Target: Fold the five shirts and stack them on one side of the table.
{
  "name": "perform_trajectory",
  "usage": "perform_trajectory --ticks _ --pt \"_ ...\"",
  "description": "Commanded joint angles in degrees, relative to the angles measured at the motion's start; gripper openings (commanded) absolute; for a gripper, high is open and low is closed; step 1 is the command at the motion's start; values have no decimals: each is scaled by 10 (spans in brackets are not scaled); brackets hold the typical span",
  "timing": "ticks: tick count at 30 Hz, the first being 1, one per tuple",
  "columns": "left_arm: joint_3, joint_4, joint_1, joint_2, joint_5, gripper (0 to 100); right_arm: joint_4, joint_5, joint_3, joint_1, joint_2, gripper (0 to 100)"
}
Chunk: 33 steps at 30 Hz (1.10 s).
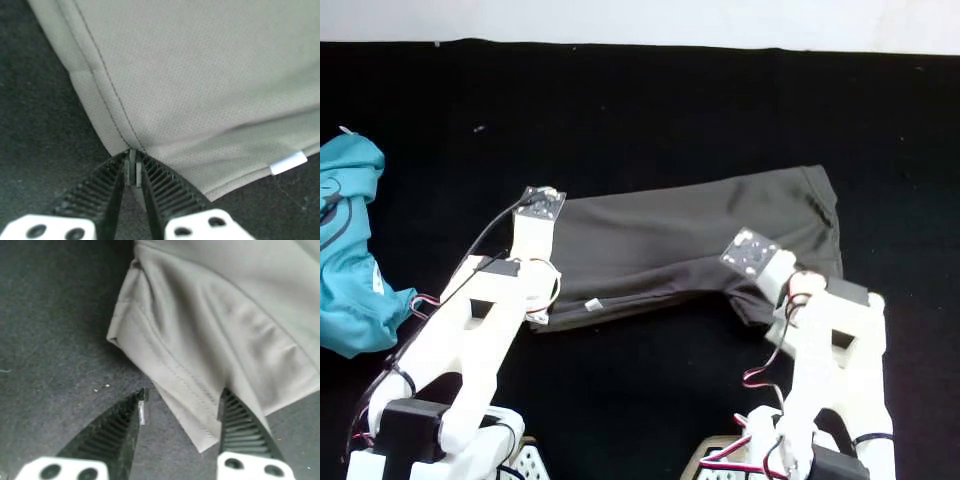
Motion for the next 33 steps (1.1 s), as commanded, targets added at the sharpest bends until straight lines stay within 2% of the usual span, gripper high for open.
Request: perform_trajectory --ticks 1,7,11,15,21,26,33 --pt "0 -22 0 1 0 9 -14 8 6 -13 -15 228" --pt "0 -22 0 1 0 9 -28 8 8 -17 -8 228" --pt "0 -22 0 1 0 9 -74 8 0 -8 77 226" --pt "0 -22 0 1 0 9 -74 7 -61 6 150 162" --pt "0 -22 0 1 0 9 -74 7 -89 23 157 123" --pt "0 -22 0 1 0 9 -78 4 -105 24 156 2" --pt "0 -22 0 1 0 9 -58 4 -252 60 163 6"
